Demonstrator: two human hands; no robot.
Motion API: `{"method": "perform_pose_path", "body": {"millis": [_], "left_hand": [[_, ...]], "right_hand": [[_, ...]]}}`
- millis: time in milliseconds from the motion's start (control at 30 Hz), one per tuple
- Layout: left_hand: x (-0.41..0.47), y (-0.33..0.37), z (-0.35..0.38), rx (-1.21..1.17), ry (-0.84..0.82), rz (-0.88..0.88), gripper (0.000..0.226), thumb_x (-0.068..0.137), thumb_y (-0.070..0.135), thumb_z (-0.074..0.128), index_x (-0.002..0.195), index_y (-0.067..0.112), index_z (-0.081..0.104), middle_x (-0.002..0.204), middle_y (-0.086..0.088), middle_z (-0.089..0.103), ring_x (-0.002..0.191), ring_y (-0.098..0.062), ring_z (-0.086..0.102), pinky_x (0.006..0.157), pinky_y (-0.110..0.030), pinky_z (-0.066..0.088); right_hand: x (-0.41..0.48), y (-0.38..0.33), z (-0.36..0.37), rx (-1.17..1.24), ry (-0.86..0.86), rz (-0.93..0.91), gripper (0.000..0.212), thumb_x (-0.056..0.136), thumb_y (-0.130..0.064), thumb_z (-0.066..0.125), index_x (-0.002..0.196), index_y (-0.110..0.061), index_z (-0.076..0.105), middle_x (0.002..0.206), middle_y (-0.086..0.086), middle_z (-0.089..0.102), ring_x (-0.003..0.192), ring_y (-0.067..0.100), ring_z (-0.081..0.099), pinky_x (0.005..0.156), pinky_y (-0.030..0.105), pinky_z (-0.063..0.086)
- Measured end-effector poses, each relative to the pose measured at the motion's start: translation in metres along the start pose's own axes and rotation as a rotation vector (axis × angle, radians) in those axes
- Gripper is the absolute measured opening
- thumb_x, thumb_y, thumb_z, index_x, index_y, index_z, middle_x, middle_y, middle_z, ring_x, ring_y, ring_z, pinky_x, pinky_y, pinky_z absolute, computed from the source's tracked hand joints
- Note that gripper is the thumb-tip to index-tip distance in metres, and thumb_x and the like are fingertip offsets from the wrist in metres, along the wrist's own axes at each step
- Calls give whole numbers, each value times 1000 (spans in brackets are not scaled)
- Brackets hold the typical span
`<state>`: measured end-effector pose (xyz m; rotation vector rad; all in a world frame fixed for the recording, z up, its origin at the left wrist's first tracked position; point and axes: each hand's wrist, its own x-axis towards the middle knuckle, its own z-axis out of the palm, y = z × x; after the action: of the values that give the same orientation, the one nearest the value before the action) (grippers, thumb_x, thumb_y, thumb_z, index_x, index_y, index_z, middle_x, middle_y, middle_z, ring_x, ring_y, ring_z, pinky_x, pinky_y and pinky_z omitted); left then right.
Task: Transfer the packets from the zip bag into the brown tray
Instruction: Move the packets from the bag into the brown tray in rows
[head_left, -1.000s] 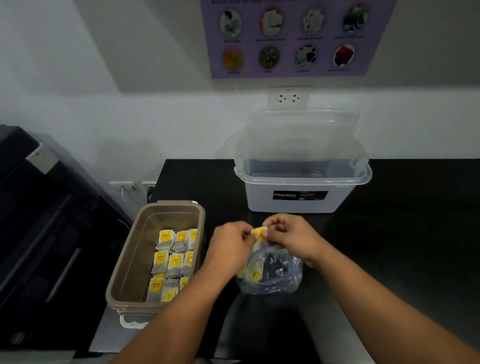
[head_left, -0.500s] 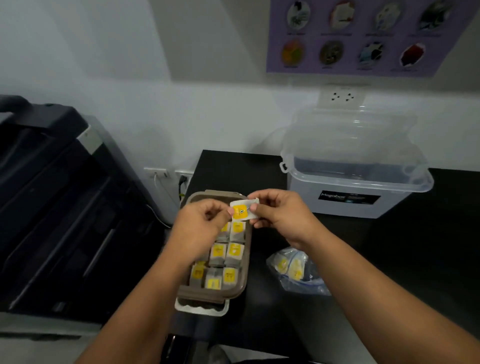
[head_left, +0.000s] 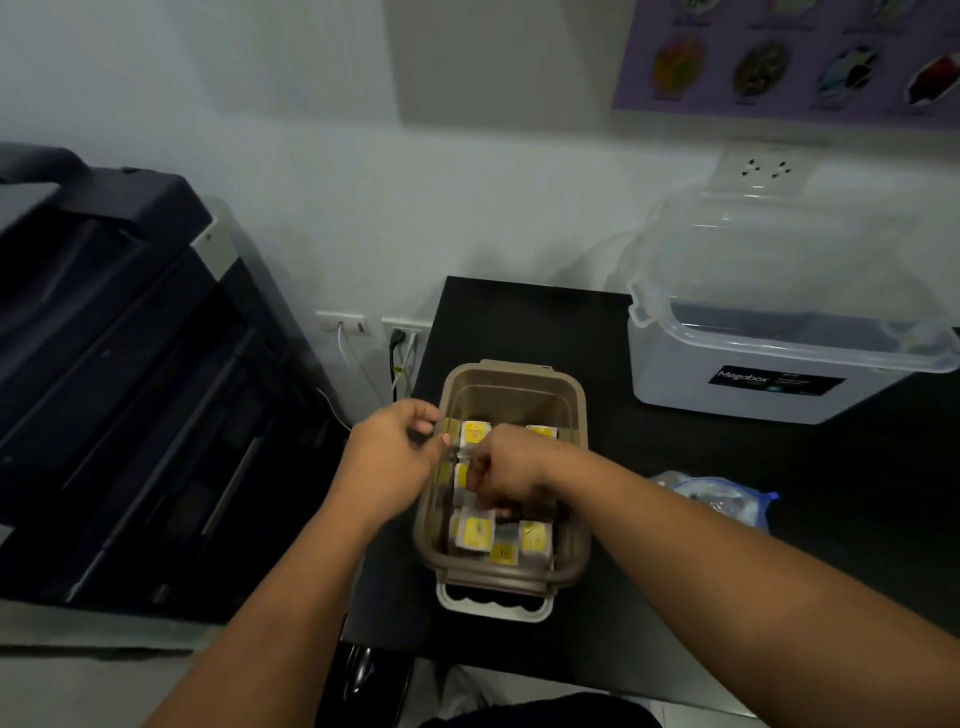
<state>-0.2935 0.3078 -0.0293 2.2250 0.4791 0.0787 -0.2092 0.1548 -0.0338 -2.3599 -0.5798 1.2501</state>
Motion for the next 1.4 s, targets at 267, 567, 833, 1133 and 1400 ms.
{"method": "perform_pose_path", "body": {"millis": [267, 567, 833, 1133, 1400], "left_hand": [[2, -4, 0, -29, -28, 23, 19, 87, 17, 76, 100, 27, 68, 93, 7, 61, 68, -5, 60, 65, -13, 46], [3, -5, -2, -48, -51, 12, 20, 87, 17, 76, 102, 26, 68, 92, 9, 61, 67, -3, 57, 65, -15, 46], [6, 3, -5, 41, -8, 4, 16, 87, 20, 75, 102, 26, 70, 91, 12, 65, 81, -3, 62, 70, -14, 44], [-1, 82, 30, 56, 96, 251, 16, 91, 23, 71, 106, 25, 70, 96, 13, 68, 82, 2, 63, 72, -5, 42], [-32, 137, 129, 32, -51, 318, 16, 89, 15, 71, 104, 21, 73, 90, 8, 70, 75, 1, 62, 74, -10, 49]], "right_hand": [[29, -1, 36, 32, 30, 156, 14, 95, -4, 70, 107, 0, 76, 107, 19, 78, 79, 30, 68, 81, 48, 61], [34, -7, 51, -282, 139, 124, 21, 86, -22, 79, 107, -18, 79, 99, 8, 74, 93, 27, 72, 78, 35, 58], [30, -15, 42, -307, 176, 108, 27, 86, -17, 80, 111, -10, 72, 96, 9, 66, 85, 25, 62, 74, 35, 52], [-64, 37, -32, 223, 482, -185, 12, 95, -9, 70, 100, -18, 75, 88, -6, 72, 57, -4, 62, 58, 17, 51], [-117, 155, -59, 247, 572, 43, 22, 88, -14, 79, 78, -30, 66, 79, -7, 71, 75, 12, 69, 73, 27, 56]]}}
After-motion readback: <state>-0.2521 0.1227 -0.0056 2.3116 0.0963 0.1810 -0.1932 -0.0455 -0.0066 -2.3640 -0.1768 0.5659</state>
